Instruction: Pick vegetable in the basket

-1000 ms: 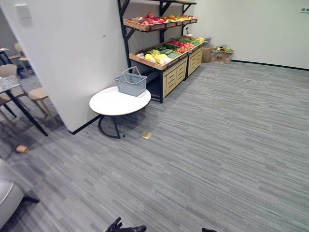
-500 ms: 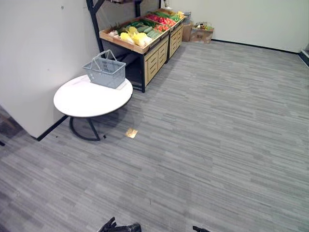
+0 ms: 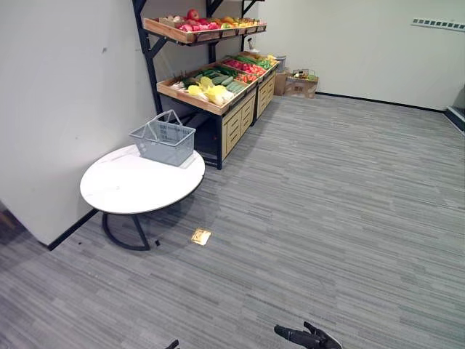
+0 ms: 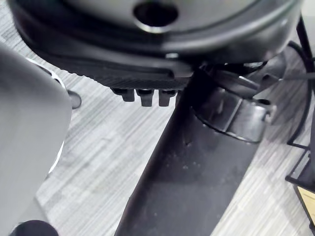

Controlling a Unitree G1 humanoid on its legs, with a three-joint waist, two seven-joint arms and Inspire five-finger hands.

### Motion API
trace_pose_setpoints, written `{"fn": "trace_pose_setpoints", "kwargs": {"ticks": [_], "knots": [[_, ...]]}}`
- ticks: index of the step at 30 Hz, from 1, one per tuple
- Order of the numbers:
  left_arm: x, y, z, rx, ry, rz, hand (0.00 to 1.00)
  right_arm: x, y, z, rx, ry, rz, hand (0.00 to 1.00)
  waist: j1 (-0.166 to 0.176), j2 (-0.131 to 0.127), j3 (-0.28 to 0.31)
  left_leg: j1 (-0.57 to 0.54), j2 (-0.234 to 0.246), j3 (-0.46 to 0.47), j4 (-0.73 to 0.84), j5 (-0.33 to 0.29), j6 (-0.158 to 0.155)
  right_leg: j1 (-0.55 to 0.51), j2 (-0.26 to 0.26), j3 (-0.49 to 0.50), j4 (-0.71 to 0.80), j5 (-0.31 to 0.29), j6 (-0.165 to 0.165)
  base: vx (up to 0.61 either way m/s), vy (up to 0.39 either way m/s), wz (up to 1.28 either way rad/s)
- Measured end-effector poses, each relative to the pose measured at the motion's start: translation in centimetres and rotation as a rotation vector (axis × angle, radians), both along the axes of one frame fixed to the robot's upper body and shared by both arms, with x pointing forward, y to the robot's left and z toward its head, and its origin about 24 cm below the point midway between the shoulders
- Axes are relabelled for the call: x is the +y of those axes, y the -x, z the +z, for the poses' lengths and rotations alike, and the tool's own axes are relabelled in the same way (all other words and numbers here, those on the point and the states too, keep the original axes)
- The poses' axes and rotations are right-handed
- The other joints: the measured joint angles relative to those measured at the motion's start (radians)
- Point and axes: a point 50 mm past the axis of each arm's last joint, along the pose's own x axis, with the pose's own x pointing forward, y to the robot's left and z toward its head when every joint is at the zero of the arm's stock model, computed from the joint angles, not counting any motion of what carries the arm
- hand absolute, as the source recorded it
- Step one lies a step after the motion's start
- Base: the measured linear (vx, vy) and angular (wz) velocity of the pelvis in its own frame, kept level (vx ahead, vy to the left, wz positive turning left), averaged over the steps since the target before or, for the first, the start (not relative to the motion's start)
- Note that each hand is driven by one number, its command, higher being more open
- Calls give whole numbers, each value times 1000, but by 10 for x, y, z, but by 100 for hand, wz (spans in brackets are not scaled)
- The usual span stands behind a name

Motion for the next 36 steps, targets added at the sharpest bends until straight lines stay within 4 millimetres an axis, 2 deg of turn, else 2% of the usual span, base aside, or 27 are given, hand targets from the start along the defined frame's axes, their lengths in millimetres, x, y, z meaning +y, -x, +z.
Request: {"fn": "trace_pose_setpoints", "kwargs": {"ticks": [1,2,4,5,6,7,8,9,11,12,14,15,16,17,19,21,24,25,27,28,29,30,31,32,33,35,36], "knots": [[-2,0,0,2,11,-4,100,0,0,0,-2,1,2,100,-1,8,-2,3,29,-11,10,-22,-22,-16,41,4,-209,63,24,234,-247,37],[-1,0,0,-3,7,-23,100,1,3,-1,11,6,3,100,-2,0,1,12,42,-40,10,-43,-49,-20,55,21,-490,203,74,276,-278,47],[1,0,0,-4,11,-27,100,-1,7,-3,33,13,-6,100,-2,-3,9,38,47,-67,5,-69,-79,-31,41,21,-545,329,82,316,-269,48],[-3,0,0,-5,23,-31,100,-5,14,-5,72,14,-37,100,0,13,18,75,73,-72,-9,-82,-101,-9,64,12,-517,377,47,369,-261,32],[-6,2,-1,-3,34,-24,100,-9,12,-4,73,21,-45,100,4,30,22,85,86,-70,-9,-77,-109,-21,73,12,-471,364,26,575,-367,18],[-10,1,-1,-4,41,-25,100,-10,9,-3,75,32,-48,100,4,43,26,107,105,-66,-7,-56,-133,-39,80,6,-377,311,-49,470,-290,13],[-13,2,-2,-2,45,-34,100,-9,7,-3,81,34,-42,100,4,54,24,129,130,-67,0,-34,-163,-35,87,-9,-312,255,-66,554,-349,16],[-13,2,-2,-1,43,-36,100,-9,7,-3,86,35,-41,100,4,52,22,135,140,-69,9,-26,-173,-32,90,-16,-282,228,-70,368,-226,17],[-9,3,-2,1,35,-31,100,-6,11,-5,113,24,-49,100,6,41,14,131,175,-74,115,-16,-183,-9,101,-32,-205,126,-84,492,-286,14],[-9,3,-2,2,36,-32,100,-6,13,-6,120,19,-62,100,6,44,10,122,188,-75,163,-17,-184,5,110,-34,-205,110,-86,506,-304,3],[-9,3,-2,2,37,-30,100,-9,20,-7,139,18,-110,100,5,70,-17,29,252,-70,417,-2,-185,57,161,-37,-234,71,-95,428,-233,-15],[-9,1,-1,-3,39,-26,100,-12,22,-8,145,32,-107,100,3,86,-22,-34,298,-69,586,60,-179,105,197,-33,-269,59,-108,383,-153,-20],[-9,0,-1,-8,37,-23,100,-13,23,-8,150,42,-102,100,1,89,-21,-68,320,-72,680,80,-178,137,211,-29,-295,53,-119,370,-94,-24],[-7,-4,1,-26,43,18,100,-14,27,-9,171,67,-76,100,2,90,-18,-142,345,-62,873,22,-172,223,231,-14,-351,54,-119,297,-45,-23],[-4,-7,2,-47,49,76,100,-15,29,-10,183,87,-42,100,6,81,-12,-191,339,-16,933,-35,-155,307,230,6,-400,54,-118,346,-14,-30],[-2,-11,5,-76,56,120,100,-14,30,-10,190,101,13,100,10,74,-6,-261,316,36,869,-85,-147,374,217,29,-449,55,-116,300,41,-40],[0,-18,8,-121,51,127,100,-8,26,-10,174,66,45,100,14,47,11,-347,217,64,566,-103,-143,425,148,63,-474,27,-65,270,159,-36],[-2,-21,9,-134,52,115,100,-8,27,-10,171,54,43,100,12,40,15,-371,161,54,388,-51,-136,436,113,69,-476,1,-46,306,237,-12],[-6,-19,8,-133,54,107,100,-7,31,-11,183,43,57,100,27,23,9,-343,74,35,194,168,-96,456,65,98,-502,-25,-19,431,272,-20],[-3,-20,8,-132,46,102,100,-3,30,-11,178,32,65,100,27,16,3,-350,70,39,208,159,-107,457,66,113,-523,-16,-29,470,190,-10],[3,-20,8,-121,20,112,100,3,23,-10,155,20,122,100,21,30,27,-439,133,37,410,104,-131,487,120,139,-587,79,-63,278,81,-6],[6,-20,9,-120,9,115,100,4,18,-9,142,18,134,100,36,39,42,-509,169,46,552,89,-140,495,135,150,-588,99,-37,296,189,-10],[13,-17,9,-110,2,142,100,6,20,-9,146,14,141,100,39,31,42,-557,159,40,556,43,-168,507,127,164,-587,97,-29,216,233,-13],[8,-12,6,-82,16,140,100,-1,27,-10,169,25,132,100,38,44,24,-545,153,38,396,134,-46,516,141,169,-576,91,-16,313,299,-12],[14,-11,6,-74,2,145,100,4,27,-11,170,21,141,100,41,12,16,-518,125,75,390,105,-38,511,103,170,-545,75,4,261,191,-20],[17,-7,5,-52,-8,147,100,13,27,-12,169,16,182,100,38,-27,-5,-461,82,119,340,86,-19,485,51,186,-471,80,13,257,155,-37],[15,-4,4,-38,-2,143,100,14,28,-13,170,15,182,100,33,-31,-8,-414,49,143,301,78,-8,471,12,189,-408,85,21,275,179,-34]]}}
